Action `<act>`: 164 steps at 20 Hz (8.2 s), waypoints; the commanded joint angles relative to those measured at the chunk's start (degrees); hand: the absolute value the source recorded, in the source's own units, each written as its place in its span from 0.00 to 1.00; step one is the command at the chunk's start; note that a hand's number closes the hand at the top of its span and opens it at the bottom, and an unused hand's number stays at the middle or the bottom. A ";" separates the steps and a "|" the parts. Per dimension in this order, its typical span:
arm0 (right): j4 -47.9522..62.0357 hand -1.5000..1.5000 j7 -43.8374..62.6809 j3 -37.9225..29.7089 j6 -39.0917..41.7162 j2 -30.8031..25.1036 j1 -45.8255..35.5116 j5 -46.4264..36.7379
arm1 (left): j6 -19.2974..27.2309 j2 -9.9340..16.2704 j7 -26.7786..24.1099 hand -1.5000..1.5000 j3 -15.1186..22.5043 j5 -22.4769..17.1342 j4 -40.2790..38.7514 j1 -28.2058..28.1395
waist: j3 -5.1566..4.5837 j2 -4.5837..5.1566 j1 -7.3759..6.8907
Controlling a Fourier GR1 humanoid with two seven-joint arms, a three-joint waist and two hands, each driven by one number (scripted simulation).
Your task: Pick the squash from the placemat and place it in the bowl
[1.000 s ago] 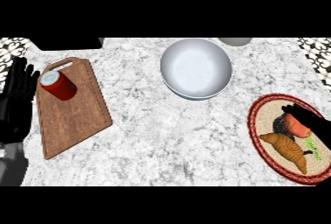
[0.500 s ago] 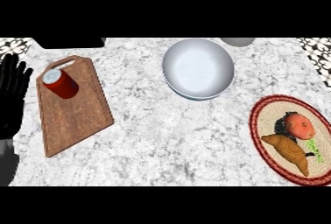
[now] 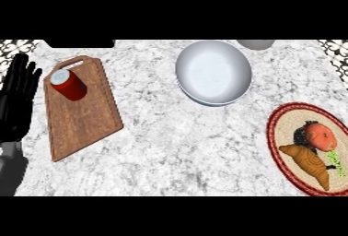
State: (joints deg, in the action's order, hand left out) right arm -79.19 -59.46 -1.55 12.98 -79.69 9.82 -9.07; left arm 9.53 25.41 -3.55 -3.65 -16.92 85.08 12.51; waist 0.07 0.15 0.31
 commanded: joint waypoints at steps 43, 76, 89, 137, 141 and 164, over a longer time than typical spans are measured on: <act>41.53 0.00 -10.67 20.00 -10.79 28.85 -33.79 -34.92 | -5.43 -3.31 -0.47 0.50 -4.13 3.21 -2.92 1.78 | -0.04 0.02 -0.85; 61.04 1.00 -18.12 13.97 -24.96 37.24 -41.35 -40.20 | -6.30 -5.20 0.62 0.50 -6.42 5.47 -0.87 1.14 | 0.06 0.23 -1.10; 75.25 1.00 39.30 -5.67 -32.95 34.57 -28.19 -22.81 | -4.70 -2.59 1.94 0.50 -10.04 5.41 0.25 -2.31 | -1.21 -2.19 6.63; 17.93 1.00 118.38 13.85 -18.80 68.14 -67.07 -30.98 | -6.03 -5.68 2.04 0.50 -6.56 6.67 0.69 0.10 | -0.10 -0.41 0.25; 26.19 1.00 117.86 14.15 -21.42 68.45 -66.86 -36.14 | -7.39 -4.65 1.83 0.50 -7.74 5.93 1.62 -0.17 | -0.09 -0.10 -0.77; 18.48 0.00 100.53 -1.79 -62.62 71.04 -49.01 -36.21 | -6.44 -5.42 4.82 0.50 -7.87 6.83 1.98 0.21 | -0.05 -0.77 0.97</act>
State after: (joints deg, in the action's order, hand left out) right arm -53.94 40.55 -1.76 -45.17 -6.69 -44.89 -45.34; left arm 2.55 19.79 -0.56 -11.36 -10.23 85.44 13.79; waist 0.01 -0.12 0.22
